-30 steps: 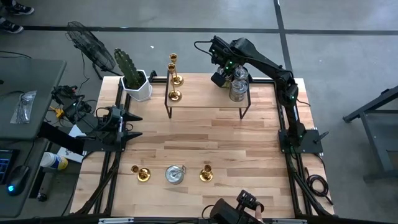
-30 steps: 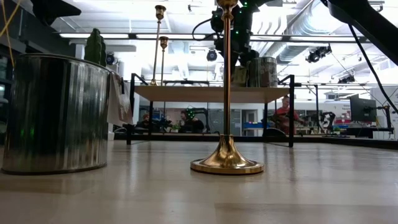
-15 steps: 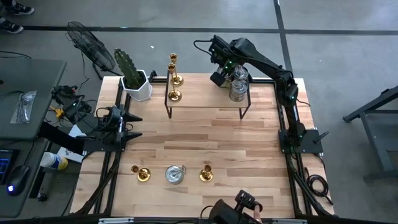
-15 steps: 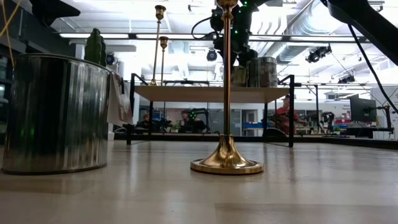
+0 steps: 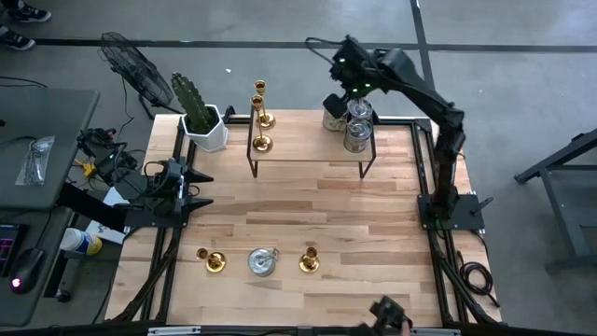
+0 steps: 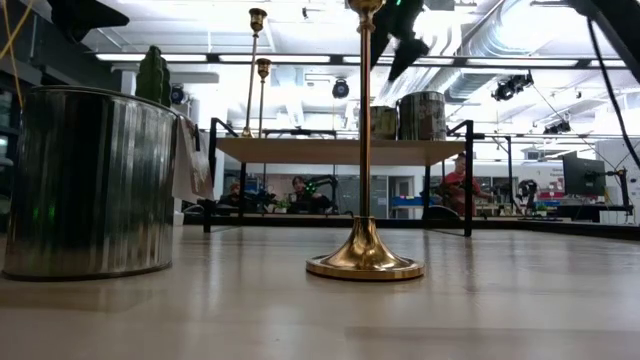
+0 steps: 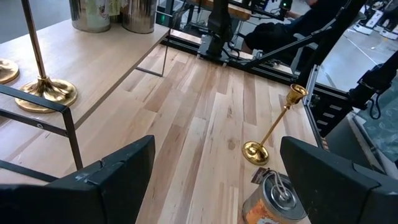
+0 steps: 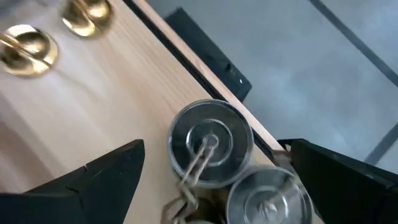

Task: Pick & Place candle stick holders
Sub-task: Put the gold candle holder on the shelf

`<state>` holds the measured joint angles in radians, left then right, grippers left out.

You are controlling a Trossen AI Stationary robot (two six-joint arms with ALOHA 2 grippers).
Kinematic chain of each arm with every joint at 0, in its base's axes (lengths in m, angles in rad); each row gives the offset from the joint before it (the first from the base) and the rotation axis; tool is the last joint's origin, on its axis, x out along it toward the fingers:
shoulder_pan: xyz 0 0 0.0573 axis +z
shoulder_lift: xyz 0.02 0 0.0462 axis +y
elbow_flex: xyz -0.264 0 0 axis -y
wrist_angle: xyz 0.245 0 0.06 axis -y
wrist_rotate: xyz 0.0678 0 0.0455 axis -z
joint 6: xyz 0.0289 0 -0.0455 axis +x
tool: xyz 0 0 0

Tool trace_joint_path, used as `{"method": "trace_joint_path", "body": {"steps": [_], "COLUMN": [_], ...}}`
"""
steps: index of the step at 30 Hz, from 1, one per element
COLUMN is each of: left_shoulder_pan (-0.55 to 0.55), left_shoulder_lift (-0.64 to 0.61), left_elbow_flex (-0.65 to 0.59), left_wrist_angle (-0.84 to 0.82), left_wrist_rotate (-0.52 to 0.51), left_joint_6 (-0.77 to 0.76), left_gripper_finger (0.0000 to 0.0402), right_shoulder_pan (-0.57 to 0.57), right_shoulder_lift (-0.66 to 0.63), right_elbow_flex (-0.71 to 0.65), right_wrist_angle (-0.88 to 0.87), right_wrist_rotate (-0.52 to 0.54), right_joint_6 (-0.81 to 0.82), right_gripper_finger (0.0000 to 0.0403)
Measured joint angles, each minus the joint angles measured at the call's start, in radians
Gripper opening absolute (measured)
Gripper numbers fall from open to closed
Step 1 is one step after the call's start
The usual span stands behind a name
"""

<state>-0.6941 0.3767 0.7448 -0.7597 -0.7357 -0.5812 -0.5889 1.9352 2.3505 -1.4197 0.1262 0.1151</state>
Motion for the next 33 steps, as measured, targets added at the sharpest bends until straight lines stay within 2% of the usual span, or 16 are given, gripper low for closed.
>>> {"method": "trace_joint_path", "body": {"steps": [9, 17, 26, 33], "left_shoulder_pan": [0.000, 0.000, 0.000, 0.000], "left_shoulder_lift": [0.000, 0.000, 0.000, 0.000], "left_elbow_flex": [0.000, 0.000, 0.000, 0.000], "left_wrist_angle": [0.000, 0.000, 0.000, 0.000], "left_wrist_rotate": [0.051, 0.096, 0.101, 0.101], "left_joint_6": [-0.002, 0.000, 0.000, 0.000], "left_gripper_finger": [0.0342, 0.0342, 0.0342, 0.0342], "right_shoulder_pan": [0.056, 0.141, 0.309, 0.441], "right_shoulder_lift": [-0.156, -0.204, -0.203, -0.271], "right_elbow_flex": [0.000, -0.028, -0.117, -0.119], "right_wrist_angle": [-0.013, -0.026, -0.069, -0.143], "right_wrist_rotate": [-0.030, -0.020, -0.015, 0.061], "right_joint_6": [0.079, 0.129, 0.146, 0.193], "right_gripper_finger": [0.0397, 0.0397, 0.0397, 0.0397]}}
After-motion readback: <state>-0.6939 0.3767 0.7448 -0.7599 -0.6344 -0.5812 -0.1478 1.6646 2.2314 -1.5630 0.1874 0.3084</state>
